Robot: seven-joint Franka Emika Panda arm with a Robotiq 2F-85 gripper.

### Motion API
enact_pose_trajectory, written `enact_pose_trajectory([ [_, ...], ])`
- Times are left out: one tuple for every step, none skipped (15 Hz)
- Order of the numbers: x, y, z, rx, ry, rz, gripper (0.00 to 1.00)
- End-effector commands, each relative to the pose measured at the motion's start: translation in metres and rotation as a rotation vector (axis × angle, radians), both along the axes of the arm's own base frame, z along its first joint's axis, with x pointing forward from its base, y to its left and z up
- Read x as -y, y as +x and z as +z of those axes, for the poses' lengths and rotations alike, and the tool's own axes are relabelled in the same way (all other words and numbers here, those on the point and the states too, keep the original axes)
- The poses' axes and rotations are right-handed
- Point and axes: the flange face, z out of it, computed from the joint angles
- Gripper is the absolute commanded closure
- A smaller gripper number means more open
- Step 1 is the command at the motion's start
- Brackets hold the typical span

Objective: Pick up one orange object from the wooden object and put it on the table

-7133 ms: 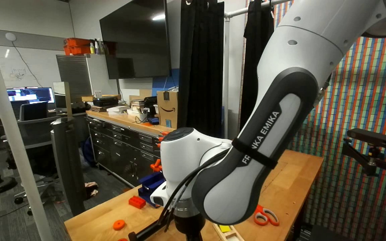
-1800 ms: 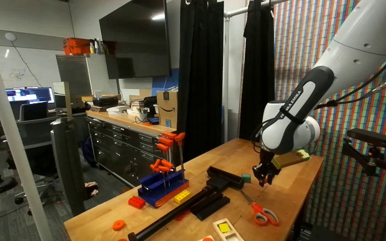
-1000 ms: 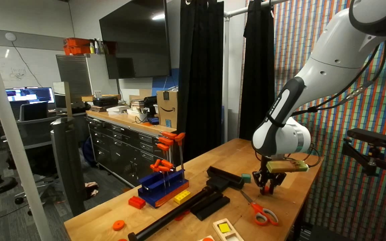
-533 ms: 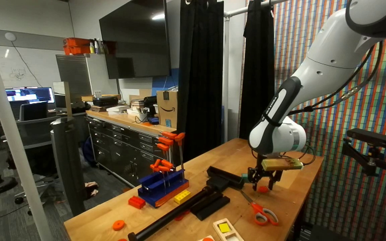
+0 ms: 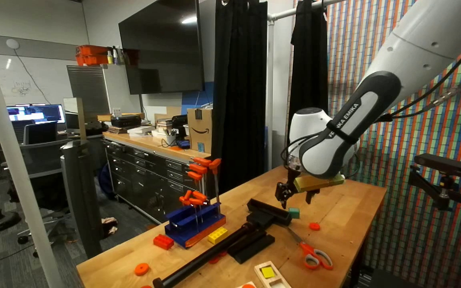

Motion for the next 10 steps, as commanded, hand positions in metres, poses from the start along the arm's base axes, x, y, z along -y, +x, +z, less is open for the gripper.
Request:
enact_pose_trajectory([
  [-0.056,-0.026,0.053,0.036,-0.068,0.044,0.0],
  [-0.074,-0.031,0.064,0.036,-0.071,0.06,0.0],
  [-0.09,-0.039,0.075,0.031,-0.073,0.083,0.0],
  [-0.107,-0.046,0.086,0.022,-0.075,0.102,0.0],
  [-0.124,-0.054,0.096,0.015,-0.078,0.116,0.0],
  [-0.14,-0.064,0.108,0.001,-0.072,0.131,0.0],
  [-0.156,-0.074,0.12,-0.002,-0.077,0.133,0.0],
  [-0.169,-0.085,0.133,-0.005,-0.081,0.138,0.0],
  [-0.182,-0.097,0.146,-0.002,-0.086,0.145,0.0],
  [-0.194,-0.111,0.159,0.003,-0.091,0.15,0.0],
])
